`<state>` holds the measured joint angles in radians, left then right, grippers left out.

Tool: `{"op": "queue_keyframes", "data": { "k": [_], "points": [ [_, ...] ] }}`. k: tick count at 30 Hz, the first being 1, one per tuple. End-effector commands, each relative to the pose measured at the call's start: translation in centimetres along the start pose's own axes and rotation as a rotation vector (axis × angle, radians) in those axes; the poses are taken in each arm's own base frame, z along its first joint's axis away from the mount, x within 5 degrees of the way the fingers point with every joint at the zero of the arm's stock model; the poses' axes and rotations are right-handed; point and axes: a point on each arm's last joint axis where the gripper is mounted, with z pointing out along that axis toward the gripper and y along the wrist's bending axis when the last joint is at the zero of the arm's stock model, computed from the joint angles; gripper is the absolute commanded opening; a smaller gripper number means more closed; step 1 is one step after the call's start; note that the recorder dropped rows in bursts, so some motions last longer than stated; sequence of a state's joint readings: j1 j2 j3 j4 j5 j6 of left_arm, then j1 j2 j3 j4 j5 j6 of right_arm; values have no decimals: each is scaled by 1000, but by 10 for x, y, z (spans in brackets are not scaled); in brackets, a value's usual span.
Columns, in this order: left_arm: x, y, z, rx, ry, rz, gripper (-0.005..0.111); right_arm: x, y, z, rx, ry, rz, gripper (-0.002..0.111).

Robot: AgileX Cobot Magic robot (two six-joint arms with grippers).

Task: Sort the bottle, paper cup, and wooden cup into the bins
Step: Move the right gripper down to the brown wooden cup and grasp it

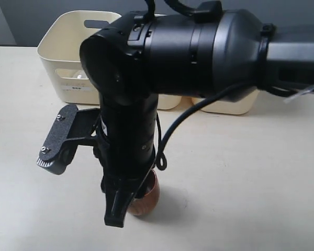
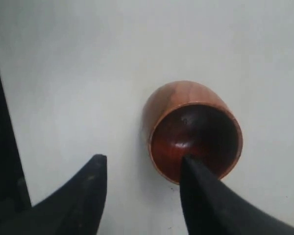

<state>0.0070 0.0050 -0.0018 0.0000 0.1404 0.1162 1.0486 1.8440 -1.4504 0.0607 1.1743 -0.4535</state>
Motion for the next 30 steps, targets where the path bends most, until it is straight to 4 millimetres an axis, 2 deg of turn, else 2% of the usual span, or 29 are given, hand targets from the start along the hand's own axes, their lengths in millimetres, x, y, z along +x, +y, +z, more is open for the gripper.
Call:
{"op": "queue_keyframes", "data": {
  "k": [1,12,30],
  "points": [
    [0,0,0,-1,-8,-1,0,5,-1,10,16,6,4,55],
    [0,0,0,-1,-8,-1,0,7,-4,27,79,-37,-16,57],
    [0,0,0,-1,-8,-1,0,6,-4,29,78,-50,-12,57]
  ]
}}
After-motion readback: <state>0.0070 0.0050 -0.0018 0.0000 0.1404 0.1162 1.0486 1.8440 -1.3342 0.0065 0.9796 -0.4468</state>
